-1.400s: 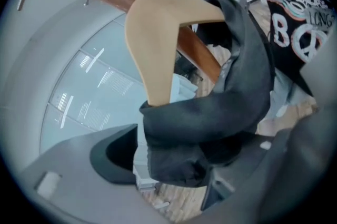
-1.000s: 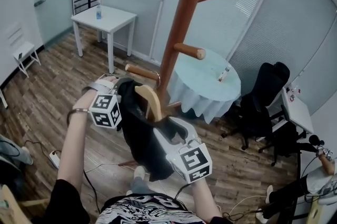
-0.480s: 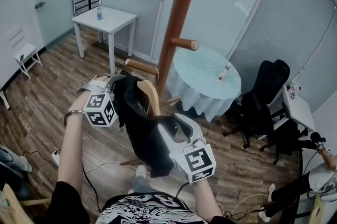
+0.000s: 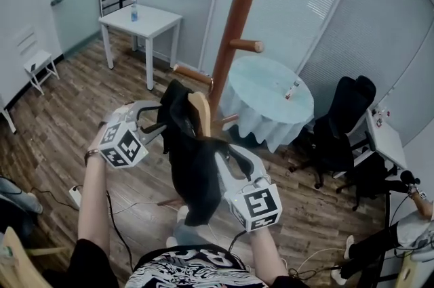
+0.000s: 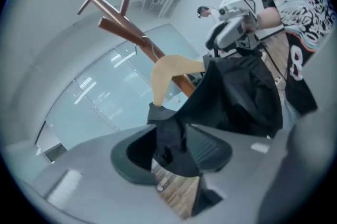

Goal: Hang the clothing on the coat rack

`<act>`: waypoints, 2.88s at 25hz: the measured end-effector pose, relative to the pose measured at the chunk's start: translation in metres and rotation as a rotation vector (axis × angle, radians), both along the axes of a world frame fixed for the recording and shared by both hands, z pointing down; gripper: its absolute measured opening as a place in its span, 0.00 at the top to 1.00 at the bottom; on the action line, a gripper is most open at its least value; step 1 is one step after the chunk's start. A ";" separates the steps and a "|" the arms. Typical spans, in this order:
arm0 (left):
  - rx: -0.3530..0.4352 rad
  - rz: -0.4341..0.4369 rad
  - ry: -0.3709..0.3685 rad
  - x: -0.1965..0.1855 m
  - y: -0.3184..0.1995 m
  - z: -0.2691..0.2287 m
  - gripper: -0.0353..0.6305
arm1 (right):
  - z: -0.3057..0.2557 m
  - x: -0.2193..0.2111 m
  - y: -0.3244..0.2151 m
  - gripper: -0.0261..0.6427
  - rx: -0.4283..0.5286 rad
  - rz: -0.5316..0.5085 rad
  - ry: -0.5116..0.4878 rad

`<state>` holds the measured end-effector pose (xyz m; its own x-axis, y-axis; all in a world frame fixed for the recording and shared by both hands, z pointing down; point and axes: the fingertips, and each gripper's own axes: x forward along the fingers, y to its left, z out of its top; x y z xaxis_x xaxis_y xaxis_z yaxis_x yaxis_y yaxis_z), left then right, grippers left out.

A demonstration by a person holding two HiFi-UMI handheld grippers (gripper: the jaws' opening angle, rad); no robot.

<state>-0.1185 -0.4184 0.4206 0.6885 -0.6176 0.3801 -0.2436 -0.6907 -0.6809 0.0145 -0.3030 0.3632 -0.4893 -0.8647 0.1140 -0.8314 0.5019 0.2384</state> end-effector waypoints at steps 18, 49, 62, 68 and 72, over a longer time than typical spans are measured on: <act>-0.169 -0.239 0.477 0.004 0.061 0.038 0.96 | 0.042 0.033 0.031 0.96 0.035 0.162 -0.008; -0.048 -0.674 0.712 0.102 0.392 0.012 0.96 | 0.072 0.122 0.290 0.96 -0.009 -0.129 -0.129; -0.049 -0.714 0.758 0.107 0.418 0.011 0.96 | 0.075 0.119 0.315 0.96 -0.028 -0.179 -0.145; -0.062 -0.719 0.757 0.107 0.408 0.018 0.96 | 0.076 0.118 0.303 0.96 -0.026 -0.170 -0.119; -0.063 -0.711 0.756 0.102 0.404 0.020 0.96 | 0.078 0.111 0.299 0.96 -0.023 -0.165 -0.112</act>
<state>-0.0167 -0.0147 0.4402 0.2452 -0.9684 0.0467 -0.9569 -0.2495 -0.1485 0.1254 -0.0041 0.4412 -0.6350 -0.7694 0.0690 -0.7581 0.6378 0.1358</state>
